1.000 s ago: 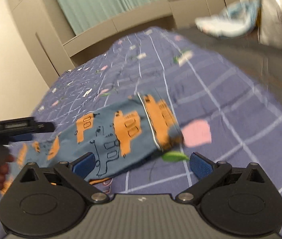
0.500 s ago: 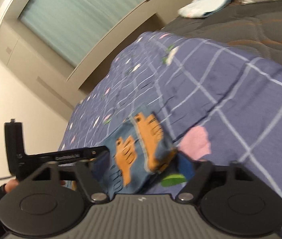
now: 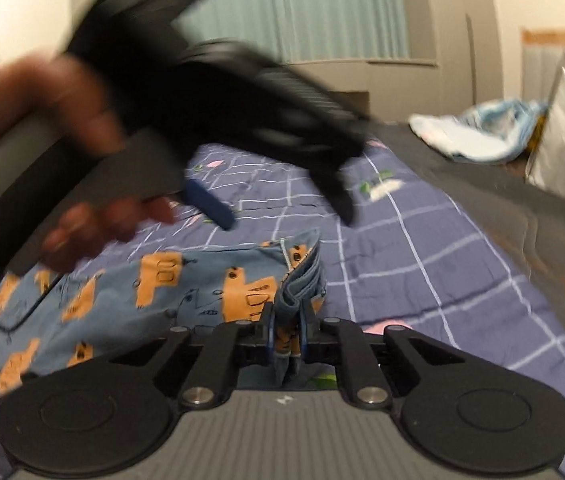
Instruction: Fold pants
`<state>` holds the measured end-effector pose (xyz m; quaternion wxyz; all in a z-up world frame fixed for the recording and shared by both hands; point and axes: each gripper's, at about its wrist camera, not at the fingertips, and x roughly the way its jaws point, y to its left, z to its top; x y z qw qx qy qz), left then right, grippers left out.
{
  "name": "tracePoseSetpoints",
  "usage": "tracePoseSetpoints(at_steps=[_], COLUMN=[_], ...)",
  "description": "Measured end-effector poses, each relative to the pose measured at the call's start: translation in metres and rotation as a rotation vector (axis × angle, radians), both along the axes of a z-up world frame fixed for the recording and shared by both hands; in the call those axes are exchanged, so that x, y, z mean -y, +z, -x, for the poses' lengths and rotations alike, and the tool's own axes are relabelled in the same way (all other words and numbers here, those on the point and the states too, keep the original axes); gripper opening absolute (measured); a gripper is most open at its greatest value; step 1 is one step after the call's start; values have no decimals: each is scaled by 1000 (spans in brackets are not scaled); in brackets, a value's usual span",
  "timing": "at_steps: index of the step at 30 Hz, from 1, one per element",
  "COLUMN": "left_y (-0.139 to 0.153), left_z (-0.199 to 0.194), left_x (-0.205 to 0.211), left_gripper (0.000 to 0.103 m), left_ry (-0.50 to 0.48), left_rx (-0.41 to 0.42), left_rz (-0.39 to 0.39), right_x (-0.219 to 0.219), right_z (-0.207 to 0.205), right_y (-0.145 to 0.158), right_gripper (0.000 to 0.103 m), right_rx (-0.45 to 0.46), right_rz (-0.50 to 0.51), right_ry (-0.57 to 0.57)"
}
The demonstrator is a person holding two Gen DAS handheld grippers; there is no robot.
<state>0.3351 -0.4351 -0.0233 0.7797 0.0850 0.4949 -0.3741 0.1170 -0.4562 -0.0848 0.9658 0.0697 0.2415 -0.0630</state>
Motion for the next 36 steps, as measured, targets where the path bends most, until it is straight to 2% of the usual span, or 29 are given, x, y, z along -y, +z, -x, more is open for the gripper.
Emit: tracePoseSetpoints(at_steps=[4, 7, 8, 9, 11, 14, 16, 17, 20, 21, 22, 23, 24, 29, 34, 36], left_y=[-7, -13, -16, -19, -21, -21, -22, -22, -22, -21, -21, -18, -16, 3, -15, -21], left_z=[-2, 1, 1, 1, -1, -6, -8, -8, -7, -7, -8, -8, -8, -3, -8, -10], left_x=[9, 14, 16, 17, 14, 3, -1, -1, 1, 1, 1, 2, 2, 4, 6, 0], left_gripper=[82, 65, 54, 38, 27, 21, 18, 17, 16, 15, 15, 14, 13, 13, 13, 13], left_ry=[11, 23, 24, 26, 42, 76, 93, 96, 106, 114, 120, 125, 129, 132, 148, 167], left_rx=[-60, -41, -38, -38, -23, -54, -70, -71, -72, -78, -82, -83, -79, -60, -98, -125], left_rz=[-38, -69, -86, -108, -125, -70, -44, -41, -32, -28, -25, -20, -14, 52, 49, 74], right_x=[-18, -26, -27, -28, -29, -23, -16, -14, -6, -1, 1, 5, 8, 18, 22, 24], right_z=[-5, -9, -10, -10, -10, -8, -9, -11, -14, -12, -15, -16, -14, 3, 2, 2], right_y=[-1, -4, -4, -4, -6, -7, -11, -13, -16, -16, -18, -18, -17, 1, -3, -4], right_gripper=[12, 12, 12, 12, 12, 16, 41, 45, 47, 47, 39, 28, 13, 12, 12, 12], right_rx=[-11, -17, -18, -19, -22, -29, -32, -38, -45, -41, -46, -48, -40, 64, 20, 10], right_rz=[81, 106, 111, 115, 113, 86, 36, 14, -48, -67, -81, -97, -116, -128, -153, -160], right_ry=[32, 44, 44, 44, 41, 13, -11, -19, -24, -28, -34, -37, -48, -104, -104, -104])
